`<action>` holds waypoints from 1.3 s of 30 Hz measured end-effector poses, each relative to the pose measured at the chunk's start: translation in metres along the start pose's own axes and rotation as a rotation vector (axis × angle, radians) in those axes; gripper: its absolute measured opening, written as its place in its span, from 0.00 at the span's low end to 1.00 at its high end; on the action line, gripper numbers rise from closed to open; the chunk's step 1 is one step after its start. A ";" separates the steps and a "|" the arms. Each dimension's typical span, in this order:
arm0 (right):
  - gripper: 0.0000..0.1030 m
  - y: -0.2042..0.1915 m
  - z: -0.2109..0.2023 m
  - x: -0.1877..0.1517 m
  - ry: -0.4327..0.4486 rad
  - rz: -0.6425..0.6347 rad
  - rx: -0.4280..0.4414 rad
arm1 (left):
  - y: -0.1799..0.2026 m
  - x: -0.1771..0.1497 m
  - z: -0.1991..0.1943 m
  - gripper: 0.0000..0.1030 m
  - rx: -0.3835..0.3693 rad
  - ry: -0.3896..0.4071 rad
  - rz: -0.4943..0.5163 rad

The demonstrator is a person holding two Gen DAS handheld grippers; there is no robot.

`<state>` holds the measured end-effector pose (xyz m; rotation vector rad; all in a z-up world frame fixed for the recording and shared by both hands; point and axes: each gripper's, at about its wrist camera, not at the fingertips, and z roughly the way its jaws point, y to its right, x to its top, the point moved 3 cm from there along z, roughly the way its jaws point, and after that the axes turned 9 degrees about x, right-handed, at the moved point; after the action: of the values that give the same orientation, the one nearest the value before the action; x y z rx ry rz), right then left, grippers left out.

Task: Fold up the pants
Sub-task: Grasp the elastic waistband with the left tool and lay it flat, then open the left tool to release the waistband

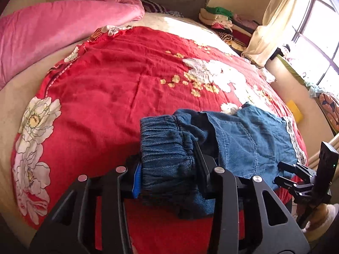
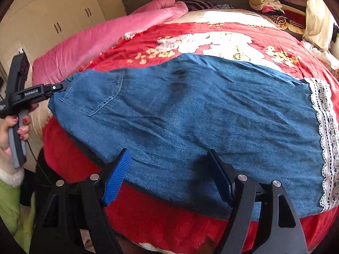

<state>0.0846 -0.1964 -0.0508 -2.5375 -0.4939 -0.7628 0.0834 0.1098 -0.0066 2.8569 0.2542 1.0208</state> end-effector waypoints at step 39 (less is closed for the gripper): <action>0.50 0.047 0.014 0.080 0.046 0.048 -0.057 | 0.105 -0.038 0.051 0.66 0.037 -0.019 0.281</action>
<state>0.1743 -0.2117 -0.0290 -2.5678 -0.4005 -0.8262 0.0997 -0.0021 -0.0544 2.9942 -0.1369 1.0398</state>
